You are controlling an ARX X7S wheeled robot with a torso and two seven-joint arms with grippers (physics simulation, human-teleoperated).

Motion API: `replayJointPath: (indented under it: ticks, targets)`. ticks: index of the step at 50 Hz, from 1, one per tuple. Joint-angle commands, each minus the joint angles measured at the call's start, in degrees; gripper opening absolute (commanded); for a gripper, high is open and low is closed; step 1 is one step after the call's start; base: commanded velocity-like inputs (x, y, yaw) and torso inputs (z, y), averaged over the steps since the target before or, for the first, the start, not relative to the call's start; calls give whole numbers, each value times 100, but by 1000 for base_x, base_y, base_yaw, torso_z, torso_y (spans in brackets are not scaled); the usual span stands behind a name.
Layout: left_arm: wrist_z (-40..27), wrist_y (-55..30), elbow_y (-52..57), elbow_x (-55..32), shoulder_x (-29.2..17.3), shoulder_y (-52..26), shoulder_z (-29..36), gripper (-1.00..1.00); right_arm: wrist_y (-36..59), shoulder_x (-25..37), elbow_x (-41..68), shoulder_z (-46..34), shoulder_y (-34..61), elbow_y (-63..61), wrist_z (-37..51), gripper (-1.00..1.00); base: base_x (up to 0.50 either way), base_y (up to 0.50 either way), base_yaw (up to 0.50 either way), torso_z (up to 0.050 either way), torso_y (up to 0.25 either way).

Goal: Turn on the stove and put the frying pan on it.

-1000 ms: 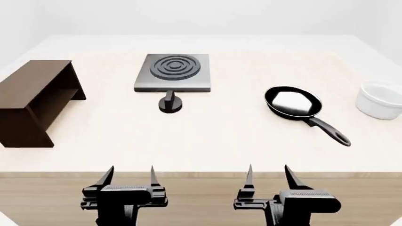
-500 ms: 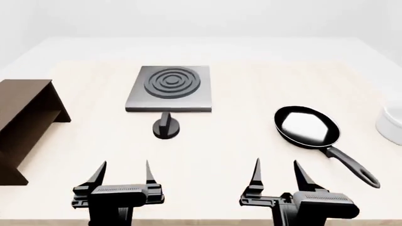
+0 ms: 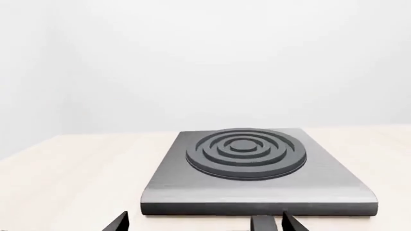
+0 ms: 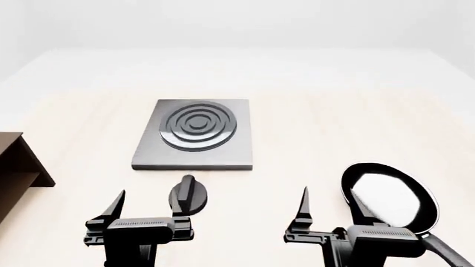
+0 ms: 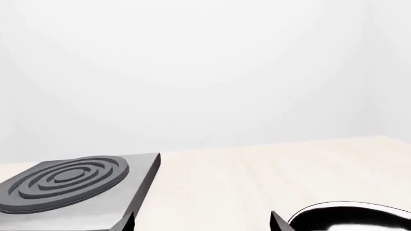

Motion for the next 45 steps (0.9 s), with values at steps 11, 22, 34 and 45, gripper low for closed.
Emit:
replayJointPath:
  ticks: [11,22,34,45]
  targets:
    - [109,-47,-242,-73,-2,-98,-17,100,160,-22,-92,-11,102,208,-4,100,32,0,0,0,0]
    - [51,-79,-1247,-176,-16,-645,-109,100,275,27,-94,-78,142,185,83,100,0,0,0,0,0]
    - [-54,150,-2203,-118,17,-1072,-66,100,194,64,-83,-140,158,295,125,100,0,0,0,0,0]
    - [-143,257,-2774,-107,36,-1369,-36,100,174,97,-71,-201,170,344,168,100,0,0,0,0,0]
